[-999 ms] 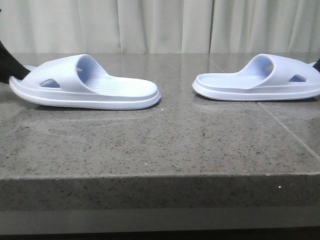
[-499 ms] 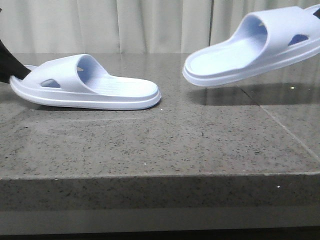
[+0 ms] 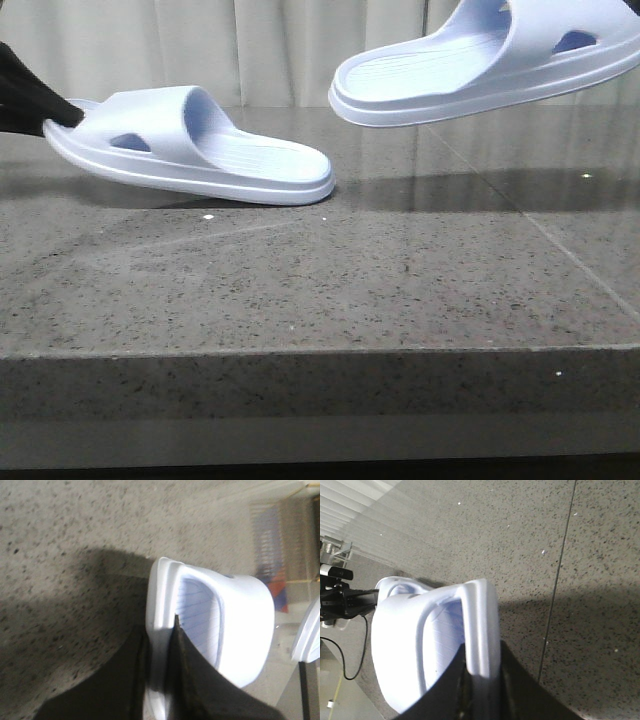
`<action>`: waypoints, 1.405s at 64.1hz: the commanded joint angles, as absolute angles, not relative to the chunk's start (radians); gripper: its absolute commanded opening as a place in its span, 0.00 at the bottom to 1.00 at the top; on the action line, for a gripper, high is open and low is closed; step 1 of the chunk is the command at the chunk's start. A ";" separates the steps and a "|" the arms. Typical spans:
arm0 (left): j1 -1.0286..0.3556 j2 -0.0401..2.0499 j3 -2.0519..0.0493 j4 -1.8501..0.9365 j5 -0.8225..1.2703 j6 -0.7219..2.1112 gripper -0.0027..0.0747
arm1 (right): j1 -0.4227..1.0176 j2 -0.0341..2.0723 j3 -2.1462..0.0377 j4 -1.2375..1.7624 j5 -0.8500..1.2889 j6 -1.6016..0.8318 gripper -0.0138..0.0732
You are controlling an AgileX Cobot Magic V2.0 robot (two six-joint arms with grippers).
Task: Insert blue slippers together front up
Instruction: 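Grasp the heel of the other slipper with the right gripper and lift it, then move the lifted slipper toward the left gripper and stack it onto the held slipper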
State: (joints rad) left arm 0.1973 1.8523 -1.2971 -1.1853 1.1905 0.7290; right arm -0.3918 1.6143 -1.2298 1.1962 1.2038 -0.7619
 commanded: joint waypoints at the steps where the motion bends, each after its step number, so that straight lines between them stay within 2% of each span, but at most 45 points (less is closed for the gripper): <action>1: 0.161 1.808 -1.327 -1.294 1.204 0.731 0.01 | -0.397 1.567 -1.235 1.292 1.255 -0.777 0.08; 17: 0.047 1.808 -1.327 -1.325 1.087 0.731 0.01 | -0.382 1.567 -1.193 1.300 1.151 -0.777 0.08; 32: -0.026 1.808 -1.327 -1.330 1.030 0.731 0.01 | -0.300 1.570 -1.171 1.301 1.008 -0.777 0.08; 90: -0.037 1.808 -1.327 -1.330 0.998 0.731 0.01 | 0.053 1.659 -1.170 1.318 0.782 -0.761 0.08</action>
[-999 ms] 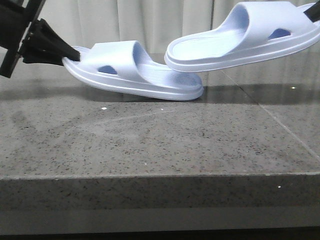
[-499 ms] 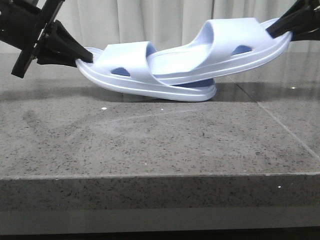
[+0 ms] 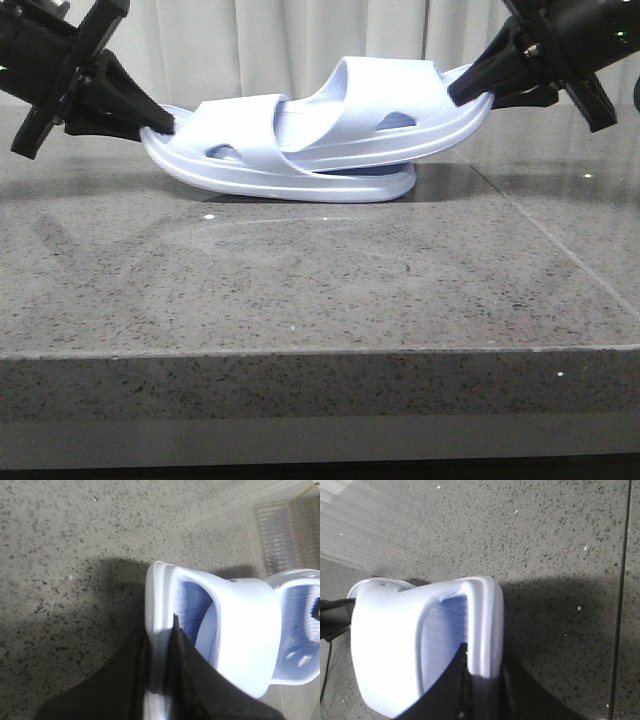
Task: Insert blue slippers together front up
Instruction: 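Move the lifted slipper toward the left gripper and stack it onto the held slipper, then open the right gripper and raise it away from the stacked slippers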
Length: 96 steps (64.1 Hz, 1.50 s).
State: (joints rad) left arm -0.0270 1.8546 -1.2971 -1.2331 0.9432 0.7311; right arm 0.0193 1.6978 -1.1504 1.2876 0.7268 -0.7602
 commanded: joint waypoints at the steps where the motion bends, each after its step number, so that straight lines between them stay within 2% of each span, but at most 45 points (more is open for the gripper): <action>1: -0.037 1.808 -1.327 -1.330 0.998 0.731 0.01 | 0.057 1.661 -1.170 1.318 0.782 -0.760 0.08; 25: -0.037 1.808 -1.327 -1.330 0.998 0.731 0.01 | 0.069 1.695 -1.170 1.312 0.799 -0.760 0.08; 30: -0.037 1.808 -1.327 -1.330 0.998 0.731 0.01 | 0.069 1.695 -1.170 1.309 0.797 -0.760 0.11; 34: -0.037 1.808 -1.327 -1.330 0.998 0.731 0.01 | 0.068 1.695 -1.170 1.301 0.797 -0.760 0.19; 44: -0.037 1.808 -1.327 -1.330 0.998 0.731 0.01 | 0.066 1.693 -1.170 1.272 0.798 -0.760 0.53; 47: -0.037 1.808 -1.327 -1.330 0.998 0.731 0.01 | 0.066 1.691 -1.170 1.260 0.798 -0.760 0.61; 51: -0.037 1.808 -1.327 -1.330 0.998 0.731 0.01 | 0.066 1.691 -1.170 1.242 0.798 -0.760 0.69; 60: -0.037 1.808 -1.327 -1.330 1.008 0.731 0.01 | 0.066 1.685 -1.171 1.194 0.800 -0.760 0.78; 70: -0.037 1.808 -1.327 -1.330 1.012 0.731 0.01 | 0.044 1.659 -1.171 1.148 0.792 -0.760 0.83; 96: -0.037 1.808 -1.327 -1.330 1.012 0.731 0.01 | -0.129 1.598 -1.171 1.119 0.889 -0.750 0.83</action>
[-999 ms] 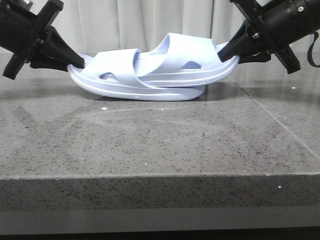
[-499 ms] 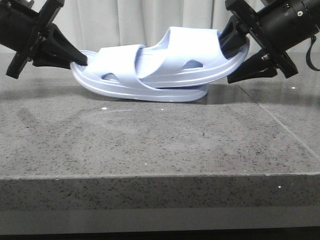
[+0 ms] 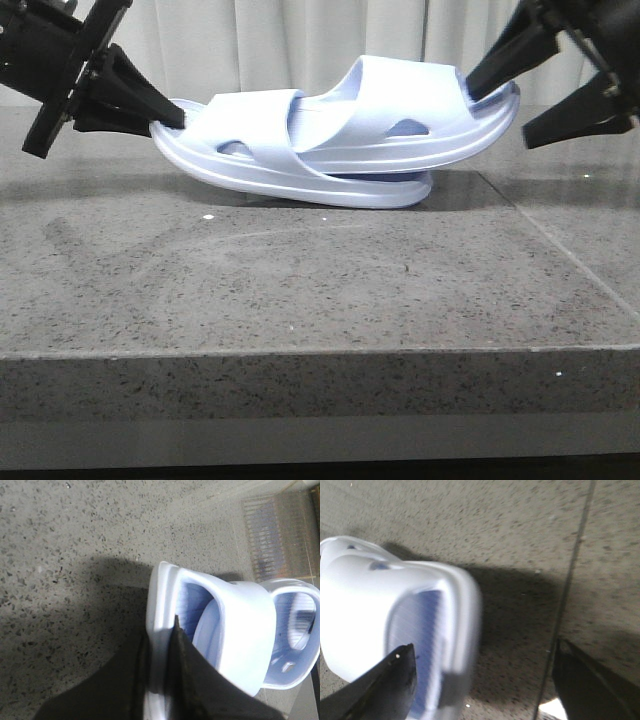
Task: Insert blue slippers together front up
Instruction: 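Open the right gripper and raise it away from the stacked slippers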
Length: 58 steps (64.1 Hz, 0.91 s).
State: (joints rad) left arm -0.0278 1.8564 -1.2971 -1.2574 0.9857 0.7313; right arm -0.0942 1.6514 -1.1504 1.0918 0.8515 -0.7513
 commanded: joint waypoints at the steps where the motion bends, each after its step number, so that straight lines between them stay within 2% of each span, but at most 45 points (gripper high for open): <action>1: -0.037 1.808 -1.327 -1.330 1.012 0.731 0.01 | -0.131 1.597 -1.171 1.115 0.892 -0.750 0.83; 17: -0.037 1.808 -1.327 -1.330 1.012 0.731 0.01 | -0.161 1.501 -1.171 1.001 0.891 -0.719 0.83; 29: -0.037 1.808 -1.327 -1.330 1.012 0.731 0.01 | -0.142 1.369 -1.171 0.801 0.884 -0.589 0.83; 47: -0.037 1.808 -1.327 -1.330 1.012 0.731 0.01 | 0.011 1.167 -1.138 0.290 0.900 -0.219 0.83; 58: -0.037 1.808 -1.327 -1.330 1.012 0.731 0.01 | 0.066 1.047 -1.031 0.196 0.899 -0.108 0.83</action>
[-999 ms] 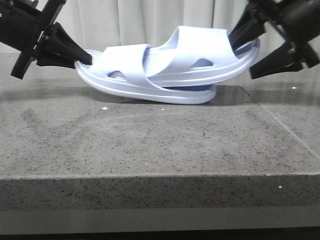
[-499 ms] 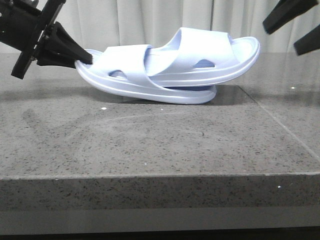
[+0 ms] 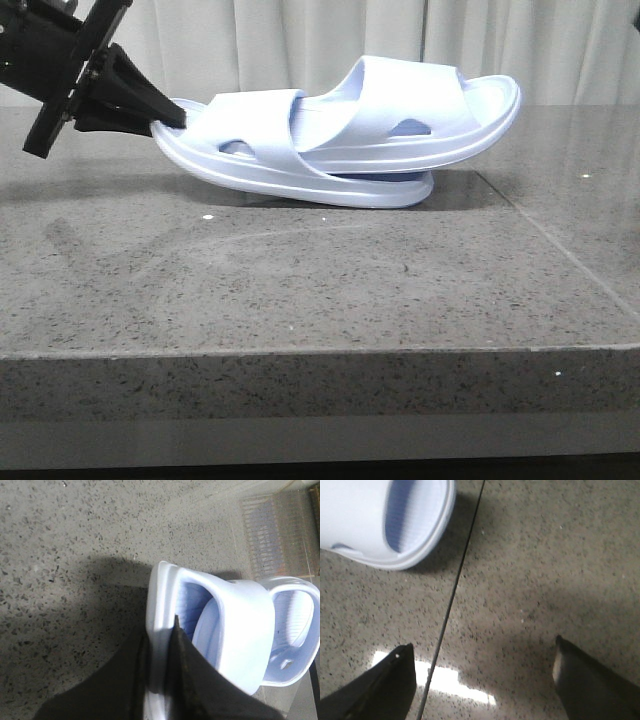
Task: Insert blue slippers together front up
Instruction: 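Open the right gripper and raise it away from the stacked slippers, then open the left gripper and pull it back from the slipper heels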
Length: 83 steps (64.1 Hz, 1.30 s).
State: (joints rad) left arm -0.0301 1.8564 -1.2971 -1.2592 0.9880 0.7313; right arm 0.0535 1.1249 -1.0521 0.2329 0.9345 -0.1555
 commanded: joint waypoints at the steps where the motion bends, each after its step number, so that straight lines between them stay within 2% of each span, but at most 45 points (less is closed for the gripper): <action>1: -0.037 1.808 -1.327 -1.330 1.012 0.731 0.01 | 0.067 1.036 -1.022 0.196 0.897 -0.107 0.83; 29: -0.037 1.808 -1.327 -1.327 1.012 0.731 0.01 | 0.068 0.816 -0.833 0.199 0.897 -0.103 0.83; 69: -0.038 1.808 -1.327 -1.336 1.012 0.731 0.01 | 0.068 0.817 -0.832 0.199 0.882 -0.103 0.83; 83: -0.118 1.808 -1.327 -1.400 0.921 0.731 0.01 | 0.068 0.817 -0.832 0.214 0.883 -0.103 0.83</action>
